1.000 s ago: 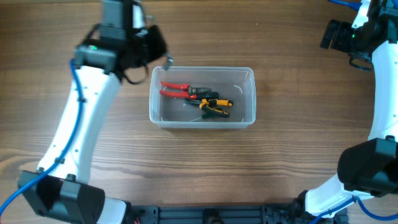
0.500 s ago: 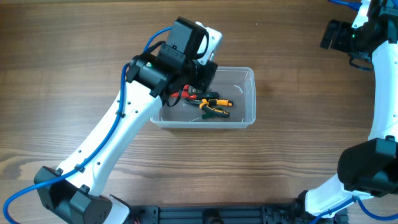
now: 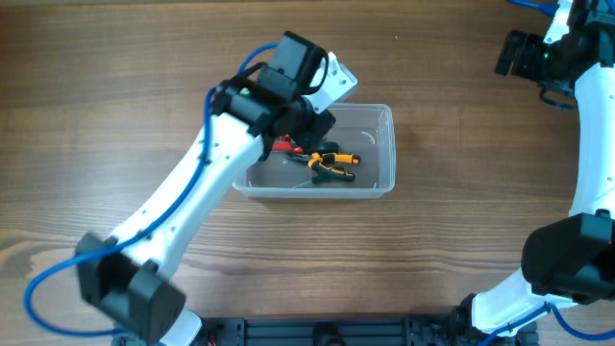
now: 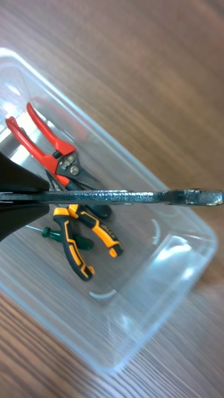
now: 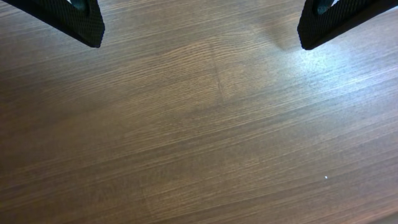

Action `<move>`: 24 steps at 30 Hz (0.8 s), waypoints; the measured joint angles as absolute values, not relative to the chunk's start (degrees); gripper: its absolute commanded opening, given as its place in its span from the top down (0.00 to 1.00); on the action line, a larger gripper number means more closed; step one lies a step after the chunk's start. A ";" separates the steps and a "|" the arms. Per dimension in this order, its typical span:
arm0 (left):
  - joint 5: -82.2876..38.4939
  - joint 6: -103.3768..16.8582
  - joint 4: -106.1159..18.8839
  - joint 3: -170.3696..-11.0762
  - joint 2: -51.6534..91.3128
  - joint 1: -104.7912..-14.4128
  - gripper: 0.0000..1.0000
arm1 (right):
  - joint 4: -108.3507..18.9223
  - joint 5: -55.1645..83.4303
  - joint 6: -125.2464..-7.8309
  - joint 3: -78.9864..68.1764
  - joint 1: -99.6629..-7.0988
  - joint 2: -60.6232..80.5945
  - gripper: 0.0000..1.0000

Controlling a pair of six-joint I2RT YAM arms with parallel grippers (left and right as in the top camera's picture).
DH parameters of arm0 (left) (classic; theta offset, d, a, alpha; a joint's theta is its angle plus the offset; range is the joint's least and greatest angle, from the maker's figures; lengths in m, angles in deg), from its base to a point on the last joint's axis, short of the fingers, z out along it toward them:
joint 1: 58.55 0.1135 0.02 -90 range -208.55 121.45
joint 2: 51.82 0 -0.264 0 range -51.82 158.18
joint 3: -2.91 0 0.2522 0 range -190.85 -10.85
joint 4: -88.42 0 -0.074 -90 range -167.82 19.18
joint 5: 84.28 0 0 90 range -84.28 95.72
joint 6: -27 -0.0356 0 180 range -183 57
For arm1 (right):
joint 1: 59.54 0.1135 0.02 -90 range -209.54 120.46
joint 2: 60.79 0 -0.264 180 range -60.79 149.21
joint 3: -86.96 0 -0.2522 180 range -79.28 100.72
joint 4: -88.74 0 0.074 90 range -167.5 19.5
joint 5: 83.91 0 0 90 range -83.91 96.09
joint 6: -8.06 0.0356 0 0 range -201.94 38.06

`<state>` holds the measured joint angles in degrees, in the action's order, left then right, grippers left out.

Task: Pack container
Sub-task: 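Lift the socket wrench and carry it over the container, then lower the wrench into the container and open the left gripper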

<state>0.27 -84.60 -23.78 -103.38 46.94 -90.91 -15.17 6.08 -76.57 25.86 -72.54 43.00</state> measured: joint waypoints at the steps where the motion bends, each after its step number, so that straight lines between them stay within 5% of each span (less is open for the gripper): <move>1: 0.31 -84.82 -23.78 -103.38 48.01 -90.91 0.96 | -15.17 6.08 -76.57 25.86 -72.54 43.00 0.00; 13: 0.33 -85.65 -19.89 -103.40 64.65 -90.91 0.93 | -15.17 6.08 -76.57 25.86 -72.54 43.00 0.00; 19: 0.77 -86.09 -18.40 -103.44 69.81 -90.82 0.64 | -15.17 6.08 -76.57 25.86 -72.54 43.00 0.00; 24: 0.79 -86.31 -18.45 -103.84 69.83 -90.72 0.65 | -15.17 6.08 -76.57 25.86 -72.54 43.00 0.00</move>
<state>0.79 -86.31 -18.45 -103.84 69.83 -90.72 -15.17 6.08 -76.57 25.86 -72.54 43.00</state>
